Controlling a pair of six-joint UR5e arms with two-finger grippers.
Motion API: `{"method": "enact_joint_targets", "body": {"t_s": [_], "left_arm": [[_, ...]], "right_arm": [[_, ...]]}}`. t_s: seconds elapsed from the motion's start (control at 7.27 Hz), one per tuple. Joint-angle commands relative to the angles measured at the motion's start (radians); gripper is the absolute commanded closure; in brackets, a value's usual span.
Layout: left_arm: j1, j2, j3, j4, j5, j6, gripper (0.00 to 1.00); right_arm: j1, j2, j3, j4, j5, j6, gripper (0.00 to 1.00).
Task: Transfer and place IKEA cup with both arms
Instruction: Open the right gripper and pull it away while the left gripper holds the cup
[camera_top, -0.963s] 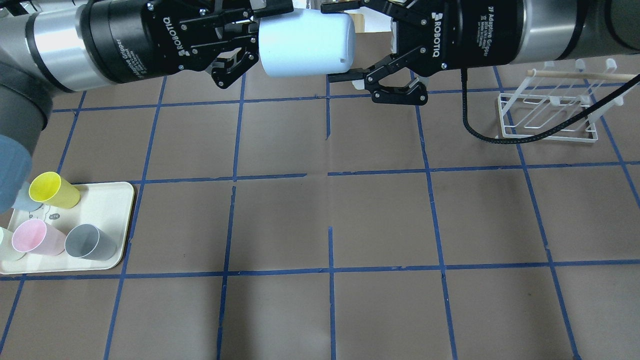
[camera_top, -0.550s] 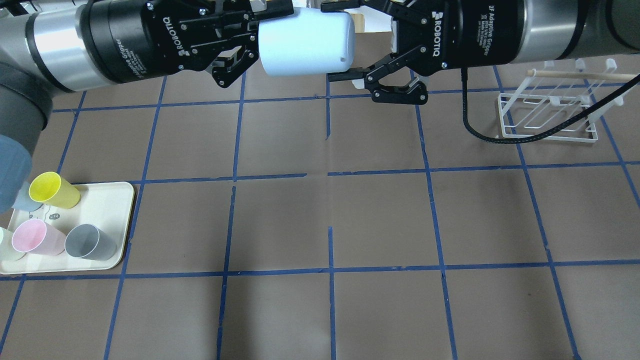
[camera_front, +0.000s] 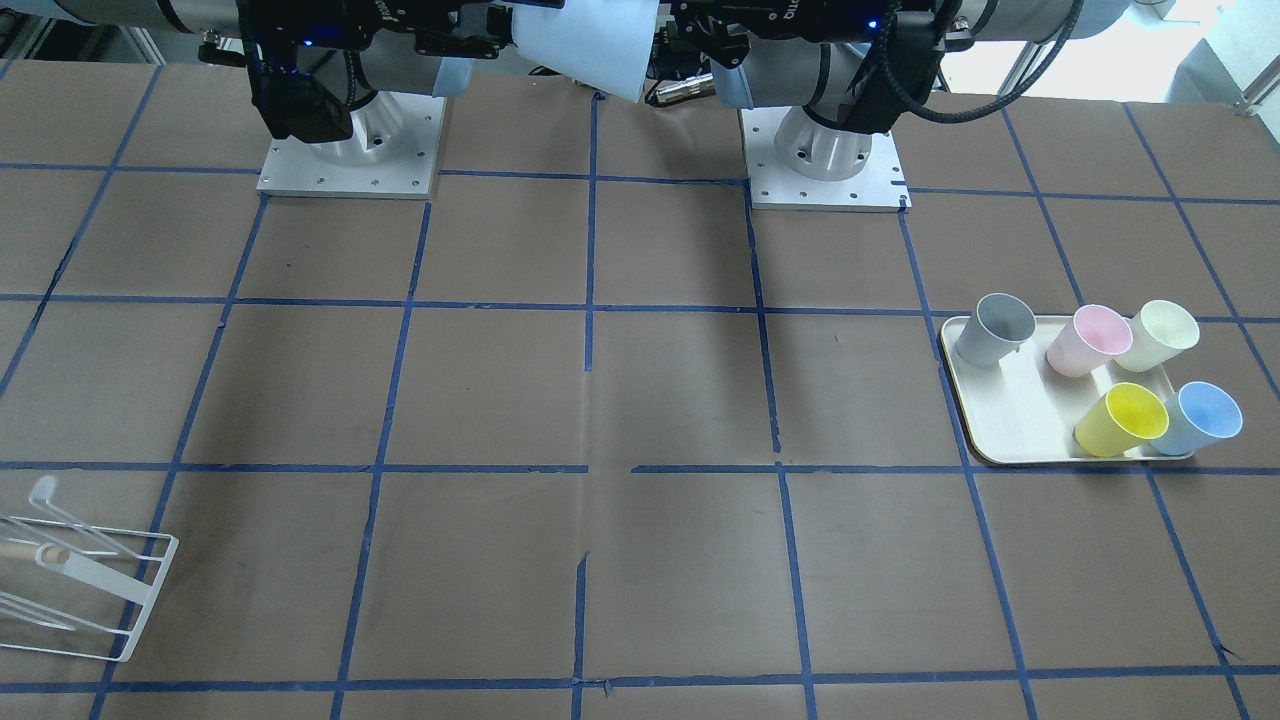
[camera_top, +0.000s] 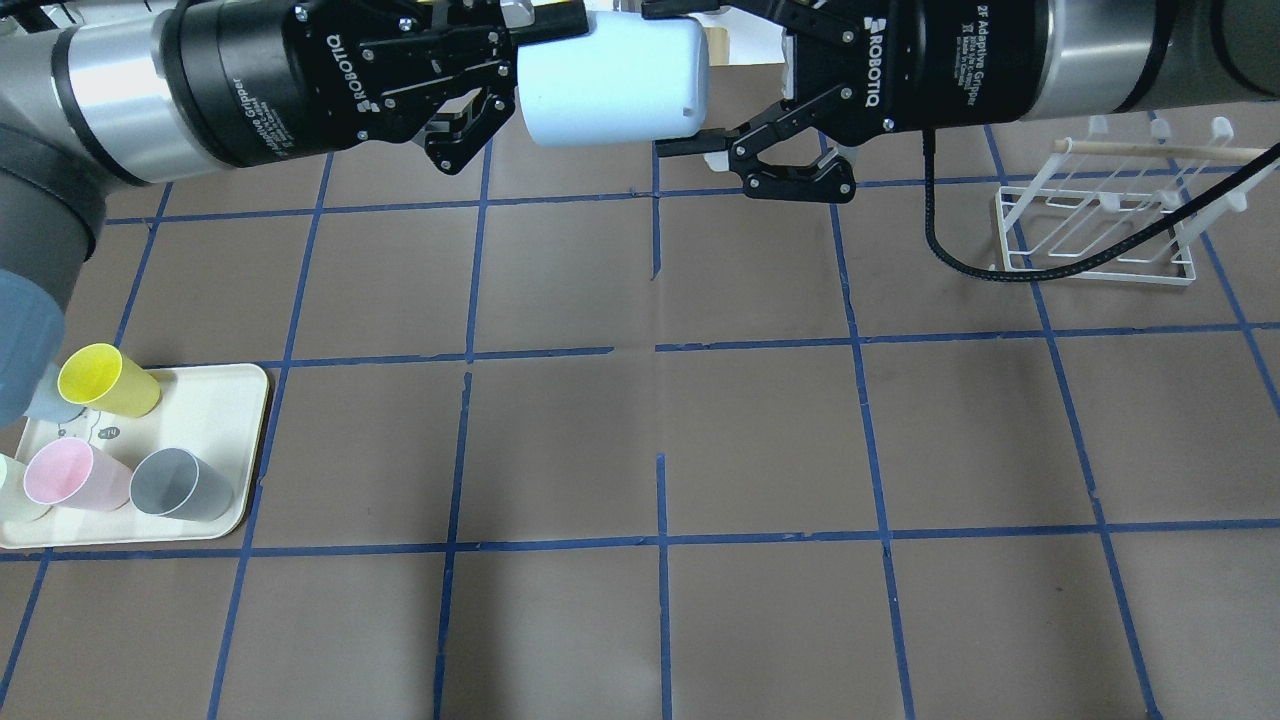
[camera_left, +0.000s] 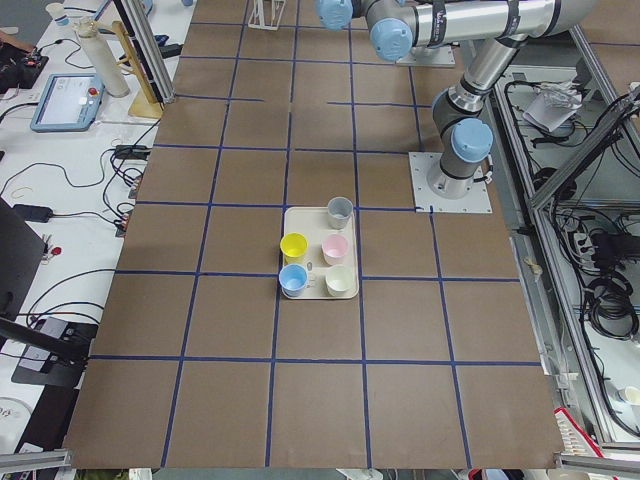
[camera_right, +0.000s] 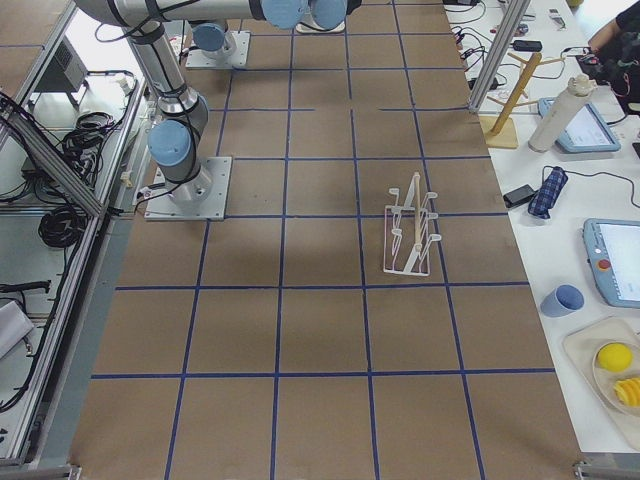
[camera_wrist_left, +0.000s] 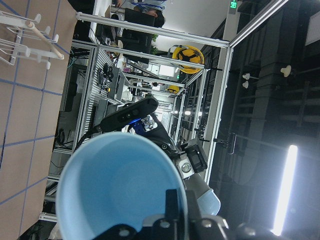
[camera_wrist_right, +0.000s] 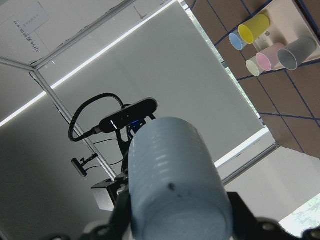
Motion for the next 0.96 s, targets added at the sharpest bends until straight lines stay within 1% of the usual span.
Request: {"method": "enact_joint_targets", "body": {"t_s": [0.0,0.14,0.28,0.41,0.55,0.83], "left_arm": [[0.000,0.000,0.000,0.000,0.000,-0.010,0.87],[0.000,-0.002,0.000,0.000,0.000,-0.011,0.87],[0.000,-0.002,0.000,0.001,0.000,-0.011,0.87],[0.000,-0.002,0.000,0.000,0.002,-0.013,0.87],[0.002,-0.002,0.000,0.000,0.002,-0.013,0.90],[0.020,-0.002,0.001,-0.003,0.014,-0.019,0.95]], "right_arm": [[0.000,0.005,-0.003,-0.016,0.000,0.007,0.23],[-0.002,0.011,-0.007,-0.074,-0.003,0.072,0.00],[-0.002,0.018,-0.015,-0.158,-0.020,0.161,0.00],[-0.011,0.034,-0.015,-0.217,-0.052,0.180,0.00],[-0.020,0.046,-0.020,-0.229,-0.108,0.180,0.00],[-0.086,0.045,-0.021,-0.265,-0.251,0.188,0.00]]}}
